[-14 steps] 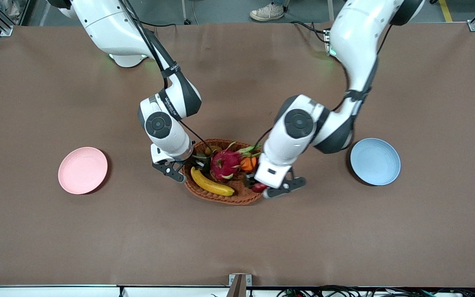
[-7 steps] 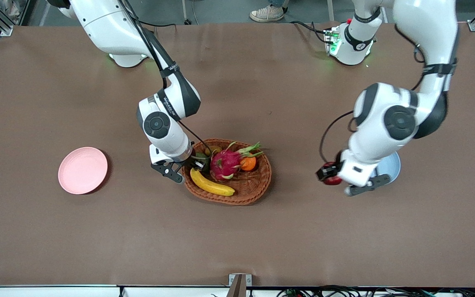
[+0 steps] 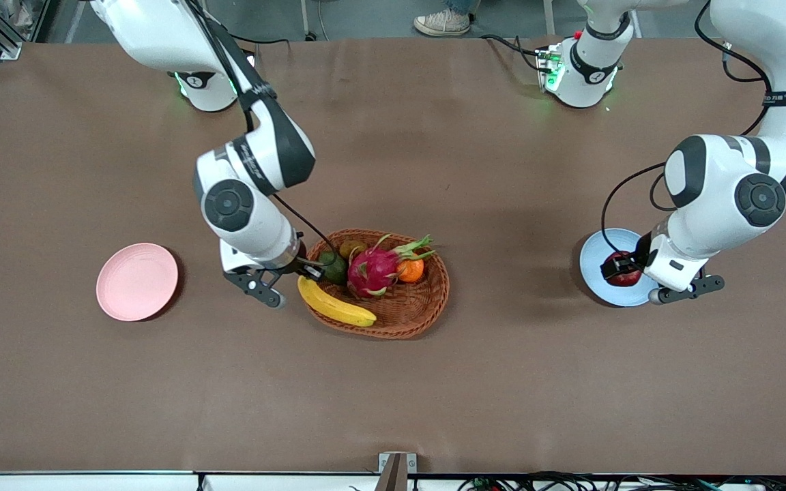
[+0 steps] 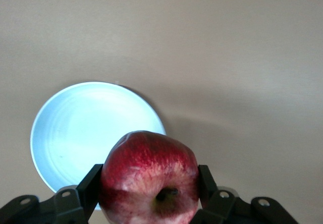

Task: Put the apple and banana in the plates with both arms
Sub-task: 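Carry the apple to the blue plate while the right gripper lifts the banana, then lower the apple onto the blue plate while the right gripper lowers the banana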

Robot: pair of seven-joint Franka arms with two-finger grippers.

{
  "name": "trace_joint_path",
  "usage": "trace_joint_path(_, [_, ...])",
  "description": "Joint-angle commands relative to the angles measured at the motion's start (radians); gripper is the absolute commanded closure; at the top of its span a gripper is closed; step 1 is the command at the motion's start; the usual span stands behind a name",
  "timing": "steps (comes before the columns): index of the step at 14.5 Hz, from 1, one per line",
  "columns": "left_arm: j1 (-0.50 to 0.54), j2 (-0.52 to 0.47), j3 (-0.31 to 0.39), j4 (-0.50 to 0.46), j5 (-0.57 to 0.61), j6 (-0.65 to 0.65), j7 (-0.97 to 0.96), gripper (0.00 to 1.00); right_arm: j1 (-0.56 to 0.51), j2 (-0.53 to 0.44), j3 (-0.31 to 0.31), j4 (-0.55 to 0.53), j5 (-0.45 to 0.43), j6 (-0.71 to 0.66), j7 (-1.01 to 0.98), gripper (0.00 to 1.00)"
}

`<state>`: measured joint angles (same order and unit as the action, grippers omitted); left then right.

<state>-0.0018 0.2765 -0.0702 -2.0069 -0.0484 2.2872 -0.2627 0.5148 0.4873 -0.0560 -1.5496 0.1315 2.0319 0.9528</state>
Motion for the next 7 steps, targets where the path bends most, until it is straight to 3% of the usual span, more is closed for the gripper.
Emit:
trace_joint_path(1, [0.046,0.010,-0.007,-0.091,-0.005,0.112,0.071,0.61,-0.083,-0.056,0.010,0.023,0.008,-0.122,-0.107,1.00])
trace_joint_path(7, [0.063,0.095,-0.003,-0.108,-0.005,0.193,0.094,0.59,-0.388,-0.131,0.010,-0.072,0.008,-0.202,-0.579,1.00])
